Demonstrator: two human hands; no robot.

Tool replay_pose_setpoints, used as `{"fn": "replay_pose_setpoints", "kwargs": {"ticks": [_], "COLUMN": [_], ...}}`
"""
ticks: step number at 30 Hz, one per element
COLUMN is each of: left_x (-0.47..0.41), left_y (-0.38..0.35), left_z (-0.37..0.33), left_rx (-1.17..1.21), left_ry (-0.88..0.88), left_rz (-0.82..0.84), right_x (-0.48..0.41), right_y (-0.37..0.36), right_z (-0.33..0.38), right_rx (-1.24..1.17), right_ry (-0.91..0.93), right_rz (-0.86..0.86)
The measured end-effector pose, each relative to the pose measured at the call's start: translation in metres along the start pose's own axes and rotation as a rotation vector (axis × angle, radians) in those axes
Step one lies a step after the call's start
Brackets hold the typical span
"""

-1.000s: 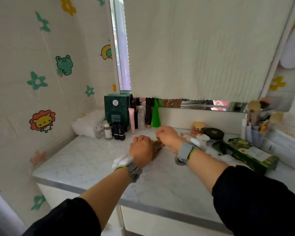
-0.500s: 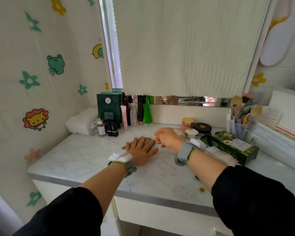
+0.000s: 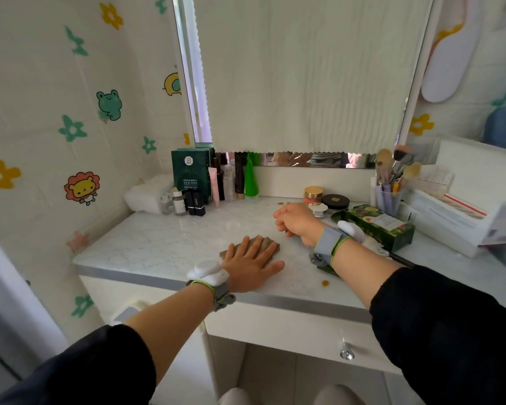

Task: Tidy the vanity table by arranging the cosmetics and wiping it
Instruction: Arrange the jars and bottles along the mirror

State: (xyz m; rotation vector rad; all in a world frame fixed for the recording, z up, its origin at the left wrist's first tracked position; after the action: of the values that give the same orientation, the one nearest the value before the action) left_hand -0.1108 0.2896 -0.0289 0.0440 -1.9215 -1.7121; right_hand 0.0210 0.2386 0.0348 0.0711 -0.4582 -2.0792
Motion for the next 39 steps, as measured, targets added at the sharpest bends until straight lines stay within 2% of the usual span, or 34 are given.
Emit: {"fn": "replay_pose_setpoints", "kwargs": {"ticks": [3,8,13,19,25,32,39], "left_x": [0.012,0.025,0.027,-0.008,-0.046,-0.090,-0.110], "left_y": [-0.007,-0.016,-0.017,-0.002,0.018,0.034,0.042], "left_z": [-0.024,-0.057,-0.058,-0.018,0.016,0.037,0.036], "left_rx": [-0.104,-0.092,-0.273,-0.100,0.079,0.089,0.091], "left_ry": [-0.061,-0.133,-0.173,-0.022,0.048,0.091,0.127], "left_rz": [-0.008,-0.027,-0.062,-0.080,-0.057,-0.060,-0.049], "right_x": [0.013,0.025,0.023,0.008,-0.016,-0.040,-0.042], "right_y": [0.007,0.018,0.025,0.036,0.036,0.022,0.029], "right_z": [-0.002,-0.009,-0.015,-0.016,-0.019,-0.027,-0.034], "right_rx": [-0.020,0.008,0.108,0.323,0.604,0.940,0.992], "right_ry": [0.012,0.019,0.064,0.080,0.038,0.093,0.026], "right_rz": [-0.018,-0.032,-0.075,-0.102,0.011,0.095,0.109]}}
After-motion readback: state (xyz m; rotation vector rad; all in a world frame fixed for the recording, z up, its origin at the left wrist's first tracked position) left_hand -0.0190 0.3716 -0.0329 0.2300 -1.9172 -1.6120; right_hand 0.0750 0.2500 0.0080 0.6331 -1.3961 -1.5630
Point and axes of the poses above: each hand's wrist, its own x-axis away from the middle knuckle, its own y-axis out of the back of the hand, z = x × y, the point moved 5 cm from there along -x, towards the middle knuckle, and after that the axes turned 13 degrees about z, right-handed, at the moved point
